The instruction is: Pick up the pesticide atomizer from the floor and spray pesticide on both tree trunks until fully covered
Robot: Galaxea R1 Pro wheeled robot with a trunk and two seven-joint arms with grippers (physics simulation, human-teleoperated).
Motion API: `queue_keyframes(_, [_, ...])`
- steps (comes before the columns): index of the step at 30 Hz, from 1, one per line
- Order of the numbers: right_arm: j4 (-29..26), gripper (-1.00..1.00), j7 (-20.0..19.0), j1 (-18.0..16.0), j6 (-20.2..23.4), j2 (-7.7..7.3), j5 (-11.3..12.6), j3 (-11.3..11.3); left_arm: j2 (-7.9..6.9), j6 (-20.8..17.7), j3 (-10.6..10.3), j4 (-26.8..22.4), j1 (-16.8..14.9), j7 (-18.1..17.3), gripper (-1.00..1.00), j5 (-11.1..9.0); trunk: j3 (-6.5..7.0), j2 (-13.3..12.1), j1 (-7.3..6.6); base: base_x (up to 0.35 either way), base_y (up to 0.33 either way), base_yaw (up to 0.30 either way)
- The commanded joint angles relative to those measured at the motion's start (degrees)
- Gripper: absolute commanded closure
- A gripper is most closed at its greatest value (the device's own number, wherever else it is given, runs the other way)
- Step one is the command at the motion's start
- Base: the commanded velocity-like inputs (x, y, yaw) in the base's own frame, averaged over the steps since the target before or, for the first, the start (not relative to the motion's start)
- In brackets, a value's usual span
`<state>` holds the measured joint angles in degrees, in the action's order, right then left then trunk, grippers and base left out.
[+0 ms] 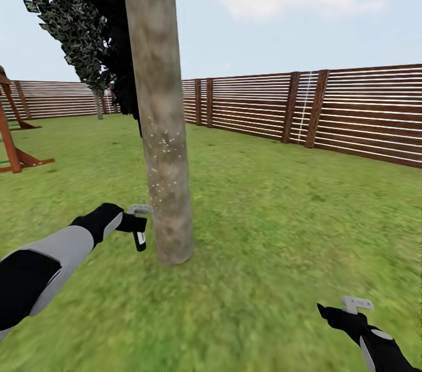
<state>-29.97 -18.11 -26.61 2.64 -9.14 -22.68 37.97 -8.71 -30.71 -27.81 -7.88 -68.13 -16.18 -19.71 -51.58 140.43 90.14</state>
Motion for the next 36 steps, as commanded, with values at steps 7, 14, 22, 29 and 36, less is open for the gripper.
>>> queue_keyframes(7, [0.0, -1.00, 0.0, 0.0, 0.0, 0.00, 0.0, 0.0, 0.35, 0.1, 0.0, 0.0, 0.2, 0.0, 1.00, -0.5, 0.00, 0.0, 0.00, 0.000, -0.301, 0.193])
queue_keyframes(14, [0.0, -1.00, 0.0, 0.0, 0.0, 0.00, 0.0, 0.0, 0.36, 0.1, 0.0, 0.0, 0.2, 0.0, 1.00, -1.2, 0.00, 0.0, 0.00, 0.007, -0.322, 0.256])
queue_keyframes(22, [0.0, -1.00, 0.0, 0.0, 0.0, 0.00, 0.0, 0.0, 0.36, 0.2, 0.0, 0.1, 0.2, 0.0, 1.00, -1.2, 0.00, 0.0, 0.00, 0.070, -0.233, 0.165])
queue_keyframes(29, [0.0, -1.00, 0.0, 0.0, 0.0, -0.01, 0.0, 0.0, 1.85, 0.1, 0.0, 0.0, 0.2, 0.0, 1.00, -1.2, 0.00, 0.0, 0.00, 0.109, -0.116, 0.003])
queue_keyframes(36, [0.0, -1.00, 0.0, 0.0, 0.0, 0.00, 0.0, 0.0, 2.11, 0.1, 0.0, 0.0, 0.2, 0.0, 1.00, -1.3, 0.00, 0.0, 0.00, 0.039, -0.311, 0.003])
